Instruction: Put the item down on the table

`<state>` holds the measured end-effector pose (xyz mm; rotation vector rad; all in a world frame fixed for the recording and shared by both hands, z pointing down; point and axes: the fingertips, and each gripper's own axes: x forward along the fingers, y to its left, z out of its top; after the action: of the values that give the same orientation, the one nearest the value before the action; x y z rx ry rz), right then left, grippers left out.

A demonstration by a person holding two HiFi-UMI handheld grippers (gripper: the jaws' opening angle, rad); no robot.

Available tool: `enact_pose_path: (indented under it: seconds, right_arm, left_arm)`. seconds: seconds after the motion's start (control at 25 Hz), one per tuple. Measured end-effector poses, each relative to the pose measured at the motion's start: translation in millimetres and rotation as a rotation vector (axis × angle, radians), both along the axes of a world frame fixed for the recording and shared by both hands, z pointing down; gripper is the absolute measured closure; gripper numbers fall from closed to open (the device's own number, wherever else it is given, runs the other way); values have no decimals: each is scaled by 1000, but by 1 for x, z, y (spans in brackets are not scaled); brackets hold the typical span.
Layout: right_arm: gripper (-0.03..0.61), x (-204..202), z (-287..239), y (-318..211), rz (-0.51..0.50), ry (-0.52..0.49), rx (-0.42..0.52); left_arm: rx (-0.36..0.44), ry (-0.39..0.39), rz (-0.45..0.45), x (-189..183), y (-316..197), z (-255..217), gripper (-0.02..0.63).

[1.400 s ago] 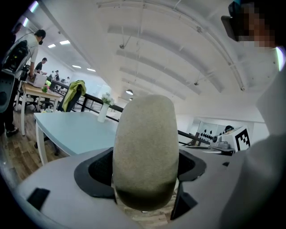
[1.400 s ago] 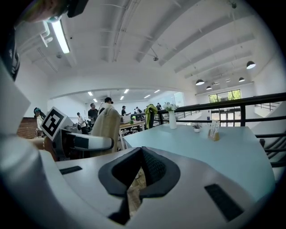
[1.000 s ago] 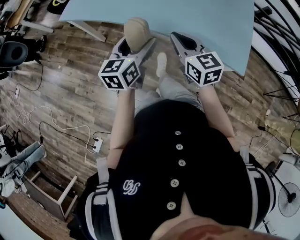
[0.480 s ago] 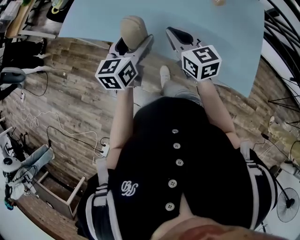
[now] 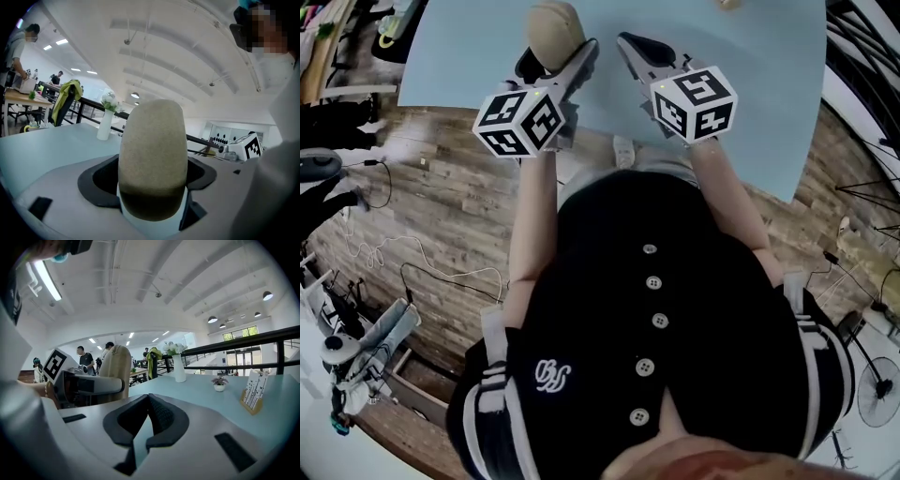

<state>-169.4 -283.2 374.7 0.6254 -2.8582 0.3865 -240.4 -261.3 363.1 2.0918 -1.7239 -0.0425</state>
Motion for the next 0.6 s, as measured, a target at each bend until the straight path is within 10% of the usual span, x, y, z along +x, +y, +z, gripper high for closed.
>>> enact_pose_path:
  seconds: [0.6]
  right_arm:
    - [566,35,22,-61,210,8,-68]
  left_arm:
    - [-111,-65,200,18,-69,26,218]
